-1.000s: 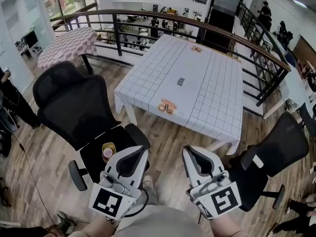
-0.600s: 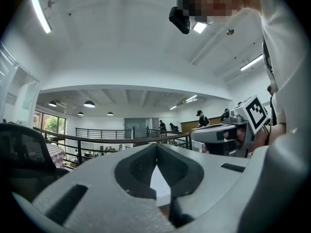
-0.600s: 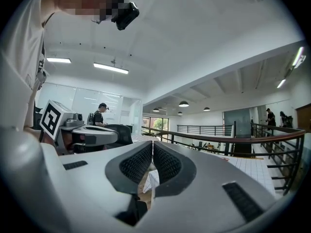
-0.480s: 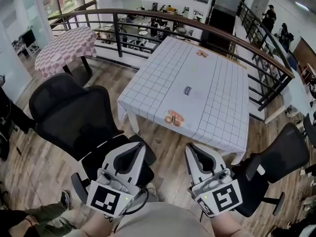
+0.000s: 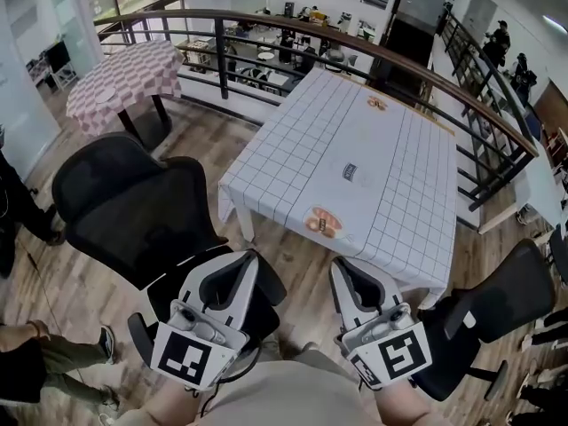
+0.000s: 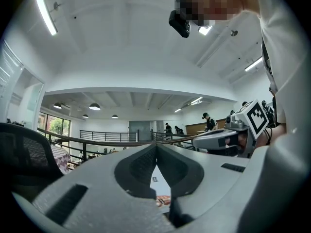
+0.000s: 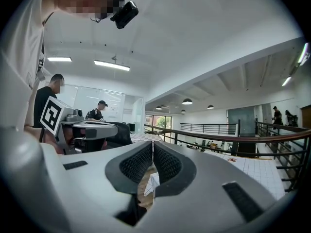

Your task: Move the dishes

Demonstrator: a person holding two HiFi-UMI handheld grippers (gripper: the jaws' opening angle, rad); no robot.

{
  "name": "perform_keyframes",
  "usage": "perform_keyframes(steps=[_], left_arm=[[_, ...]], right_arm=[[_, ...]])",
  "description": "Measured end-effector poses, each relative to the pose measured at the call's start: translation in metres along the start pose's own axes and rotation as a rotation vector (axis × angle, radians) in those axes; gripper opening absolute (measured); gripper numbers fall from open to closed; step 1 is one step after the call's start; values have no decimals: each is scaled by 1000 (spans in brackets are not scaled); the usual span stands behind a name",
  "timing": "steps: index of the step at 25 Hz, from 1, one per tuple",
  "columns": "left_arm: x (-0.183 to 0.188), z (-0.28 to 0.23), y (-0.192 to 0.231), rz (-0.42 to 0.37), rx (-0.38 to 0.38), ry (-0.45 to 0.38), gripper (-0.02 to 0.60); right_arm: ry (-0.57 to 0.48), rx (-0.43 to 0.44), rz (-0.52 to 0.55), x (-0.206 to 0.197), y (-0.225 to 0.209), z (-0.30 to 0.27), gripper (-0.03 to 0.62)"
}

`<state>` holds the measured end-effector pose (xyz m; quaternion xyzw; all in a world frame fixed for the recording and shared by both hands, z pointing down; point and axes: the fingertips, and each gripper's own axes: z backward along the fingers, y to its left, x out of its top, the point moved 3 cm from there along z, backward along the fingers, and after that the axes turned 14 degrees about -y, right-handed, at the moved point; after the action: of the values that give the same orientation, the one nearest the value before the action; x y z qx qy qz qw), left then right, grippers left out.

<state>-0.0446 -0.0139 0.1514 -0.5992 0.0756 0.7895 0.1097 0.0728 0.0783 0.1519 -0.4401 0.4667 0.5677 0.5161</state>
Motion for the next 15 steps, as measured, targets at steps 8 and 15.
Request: perform_keyframes(steps=[8, 15], left_arm=[[-1, -4, 5, -25, 57, 12, 14], [-39, 12, 32, -65, 175, 78, 14]], right_arm=[[21, 59, -62, -6, -9, -11, 25], [29, 99, -127, -23, -15, -21, 25]])
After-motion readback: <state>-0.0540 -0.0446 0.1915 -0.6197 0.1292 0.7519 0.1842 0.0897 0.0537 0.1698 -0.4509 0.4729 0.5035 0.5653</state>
